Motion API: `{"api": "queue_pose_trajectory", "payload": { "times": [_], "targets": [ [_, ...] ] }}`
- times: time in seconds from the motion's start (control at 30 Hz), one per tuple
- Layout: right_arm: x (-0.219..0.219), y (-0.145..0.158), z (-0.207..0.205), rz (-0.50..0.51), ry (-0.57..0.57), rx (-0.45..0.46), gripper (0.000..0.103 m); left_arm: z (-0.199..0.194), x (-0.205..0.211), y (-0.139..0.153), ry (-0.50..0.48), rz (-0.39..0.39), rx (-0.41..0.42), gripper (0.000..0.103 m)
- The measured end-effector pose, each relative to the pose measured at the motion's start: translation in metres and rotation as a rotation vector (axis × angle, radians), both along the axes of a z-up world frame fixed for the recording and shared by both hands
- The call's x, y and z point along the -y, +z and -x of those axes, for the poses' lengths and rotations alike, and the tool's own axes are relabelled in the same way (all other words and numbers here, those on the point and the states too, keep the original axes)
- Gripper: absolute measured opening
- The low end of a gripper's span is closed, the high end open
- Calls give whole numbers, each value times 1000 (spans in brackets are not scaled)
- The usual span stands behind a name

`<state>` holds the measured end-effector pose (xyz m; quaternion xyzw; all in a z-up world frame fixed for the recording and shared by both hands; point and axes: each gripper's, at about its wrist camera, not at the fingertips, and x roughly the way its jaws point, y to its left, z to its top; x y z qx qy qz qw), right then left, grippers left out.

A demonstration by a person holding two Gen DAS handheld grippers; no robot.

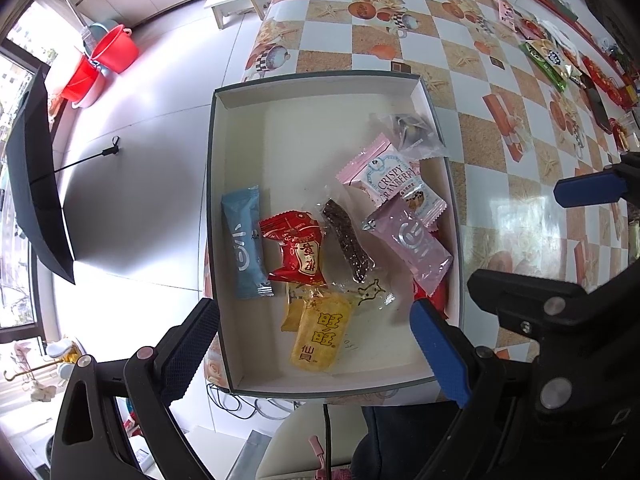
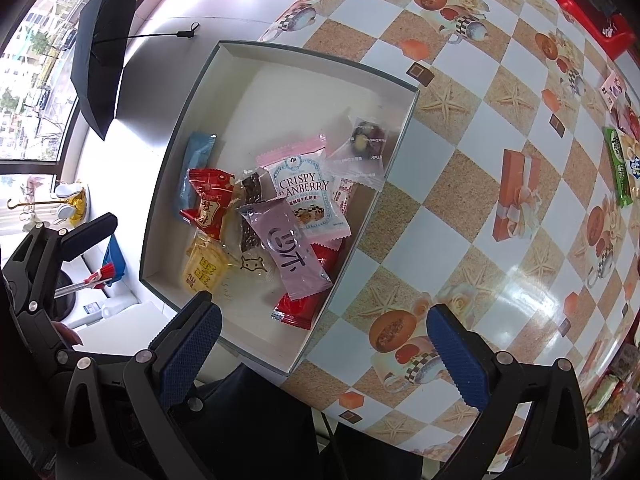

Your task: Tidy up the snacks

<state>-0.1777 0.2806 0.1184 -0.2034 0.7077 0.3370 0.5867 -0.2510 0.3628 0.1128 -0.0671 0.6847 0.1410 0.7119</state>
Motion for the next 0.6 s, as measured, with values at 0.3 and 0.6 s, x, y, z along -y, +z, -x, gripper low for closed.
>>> {"api": "queue_pose_trajectory", "payload": {
  "times": [0.3, 0.6],
  "targets": [
    [1, 0, -5, -2, 5, 1, 103, -8, 5, -1, -17, -8, -9, 97],
    [3, 0, -10, -3, 2, -4, 103, -11, 7, 2, -21, -10, 9, 97]
  ]
}}
